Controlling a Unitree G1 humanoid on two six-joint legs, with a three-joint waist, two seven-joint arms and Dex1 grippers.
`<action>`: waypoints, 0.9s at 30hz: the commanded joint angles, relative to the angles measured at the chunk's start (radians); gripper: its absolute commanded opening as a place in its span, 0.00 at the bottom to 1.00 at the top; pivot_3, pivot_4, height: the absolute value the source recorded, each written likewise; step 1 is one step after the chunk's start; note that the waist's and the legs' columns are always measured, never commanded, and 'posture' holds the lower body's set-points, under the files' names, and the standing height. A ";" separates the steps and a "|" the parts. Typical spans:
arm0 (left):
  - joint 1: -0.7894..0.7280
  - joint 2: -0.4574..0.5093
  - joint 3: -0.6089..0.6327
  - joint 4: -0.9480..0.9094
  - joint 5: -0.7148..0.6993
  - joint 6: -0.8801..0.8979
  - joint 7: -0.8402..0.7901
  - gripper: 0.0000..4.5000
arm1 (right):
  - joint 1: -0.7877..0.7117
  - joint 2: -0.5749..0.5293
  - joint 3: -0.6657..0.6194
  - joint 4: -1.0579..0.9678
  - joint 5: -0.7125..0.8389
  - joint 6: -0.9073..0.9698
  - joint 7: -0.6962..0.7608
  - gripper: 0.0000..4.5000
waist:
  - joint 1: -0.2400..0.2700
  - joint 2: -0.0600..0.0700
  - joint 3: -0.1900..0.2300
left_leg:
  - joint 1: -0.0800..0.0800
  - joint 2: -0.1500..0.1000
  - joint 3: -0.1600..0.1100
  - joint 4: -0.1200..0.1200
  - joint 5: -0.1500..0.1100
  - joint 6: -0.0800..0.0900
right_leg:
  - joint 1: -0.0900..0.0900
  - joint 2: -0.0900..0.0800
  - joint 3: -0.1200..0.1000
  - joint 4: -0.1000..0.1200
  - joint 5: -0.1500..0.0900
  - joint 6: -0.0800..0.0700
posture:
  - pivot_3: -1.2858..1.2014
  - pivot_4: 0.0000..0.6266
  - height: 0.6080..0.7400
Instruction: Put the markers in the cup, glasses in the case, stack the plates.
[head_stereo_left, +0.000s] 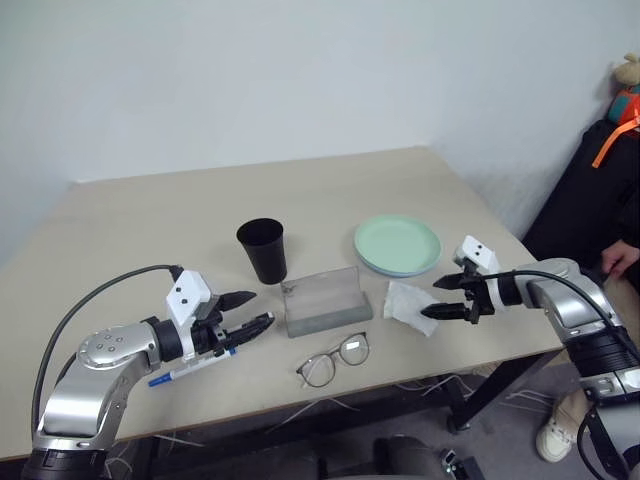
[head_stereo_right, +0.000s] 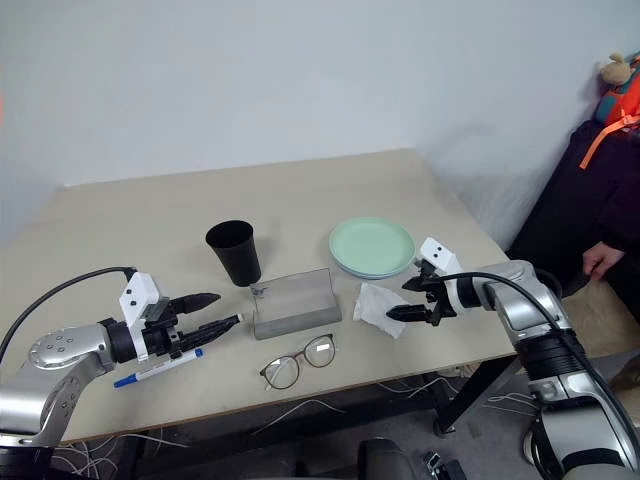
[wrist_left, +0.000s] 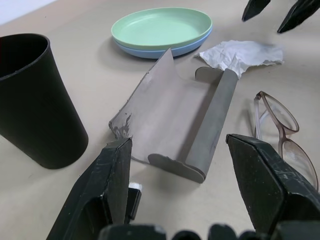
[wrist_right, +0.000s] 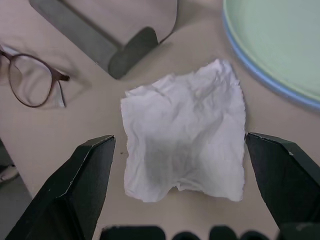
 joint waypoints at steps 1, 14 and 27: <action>-0.019 0.000 0.006 -0.010 -0.011 -0.007 -0.001 0.70 | -0.036 0.044 0.014 0.037 -0.039 -0.053 -0.076 0.99 | 0.000 -0.001 0.000 | 0.000 0.000 0.000 0.000 0.000 0.000 | 0.000 0.000 -0.001 0.000 0.000 0.000 | 0.52 0.00 0.97; -0.030 0.001 0.003 -0.008 -0.012 0.000 -0.001 0.70 | -0.080 0.165 0.051 0.218 -0.105 -0.139 -0.175 0.96 | 0.000 -0.001 -0.001 | 0.000 0.001 -0.002 0.000 0.003 0.004 | 0.000 0.000 -0.004 0.002 0.000 0.000 | 0.52 0.00 0.97; -0.048 0.000 -0.003 -0.001 -0.009 0.005 0.000 0.70 | -0.086 0.155 0.049 0.180 -0.093 -0.117 -0.117 0.01 | 0.001 -0.002 -0.001 | 0.000 0.000 -0.002 -0.001 0.002 0.004 | 0.001 0.000 -0.001 0.003 0.000 0.000 | 0.52 0.00 0.97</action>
